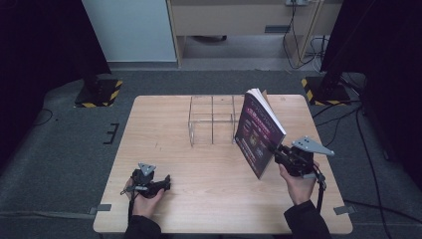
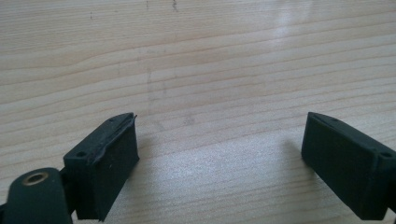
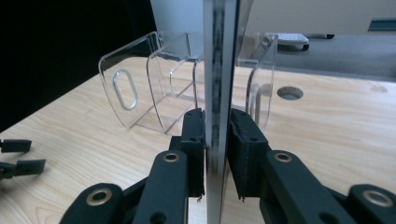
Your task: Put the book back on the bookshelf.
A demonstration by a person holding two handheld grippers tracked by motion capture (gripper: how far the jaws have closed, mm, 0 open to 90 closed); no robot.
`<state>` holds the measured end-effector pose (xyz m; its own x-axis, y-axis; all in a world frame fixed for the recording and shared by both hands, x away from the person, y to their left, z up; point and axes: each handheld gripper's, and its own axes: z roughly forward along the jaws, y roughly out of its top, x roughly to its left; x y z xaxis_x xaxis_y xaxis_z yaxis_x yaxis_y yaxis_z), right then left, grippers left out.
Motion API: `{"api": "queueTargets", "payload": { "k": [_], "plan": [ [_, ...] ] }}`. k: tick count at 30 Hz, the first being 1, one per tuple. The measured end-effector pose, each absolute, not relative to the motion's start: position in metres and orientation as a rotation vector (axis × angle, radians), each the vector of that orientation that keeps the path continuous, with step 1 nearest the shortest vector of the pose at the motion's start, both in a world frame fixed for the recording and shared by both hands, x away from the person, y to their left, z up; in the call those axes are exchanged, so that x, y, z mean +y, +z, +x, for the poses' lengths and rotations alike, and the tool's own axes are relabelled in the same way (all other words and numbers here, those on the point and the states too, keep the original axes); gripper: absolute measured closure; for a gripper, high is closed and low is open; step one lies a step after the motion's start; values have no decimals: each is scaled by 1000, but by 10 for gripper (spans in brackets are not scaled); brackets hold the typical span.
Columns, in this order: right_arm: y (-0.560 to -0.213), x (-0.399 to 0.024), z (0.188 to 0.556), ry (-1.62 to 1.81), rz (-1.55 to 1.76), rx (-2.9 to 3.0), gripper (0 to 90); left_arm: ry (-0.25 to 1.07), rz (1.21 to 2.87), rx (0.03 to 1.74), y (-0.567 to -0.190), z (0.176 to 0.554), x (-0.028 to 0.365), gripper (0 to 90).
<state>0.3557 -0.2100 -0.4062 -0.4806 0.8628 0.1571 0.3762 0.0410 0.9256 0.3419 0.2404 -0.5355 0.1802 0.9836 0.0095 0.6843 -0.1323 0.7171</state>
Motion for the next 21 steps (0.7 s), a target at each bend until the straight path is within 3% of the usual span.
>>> {"api": "queueTargets", "payload": {
  "k": [6, 12, 21],
  "plan": [
    [-390, -205, 374, 1420, 1264, 1898, 736, 671, 1886, 1564, -536, 342, 240, 97],
    [-386, -202, 386, 1366, 1322, 1897, 818, 670, 1886, 1563, -536, 342, 240, 96],
    [-381, -192, 383, 1325, 1292, 1845, 828, 670, 1886, 1563, -536, 342, 240, 95]
  ]
}}
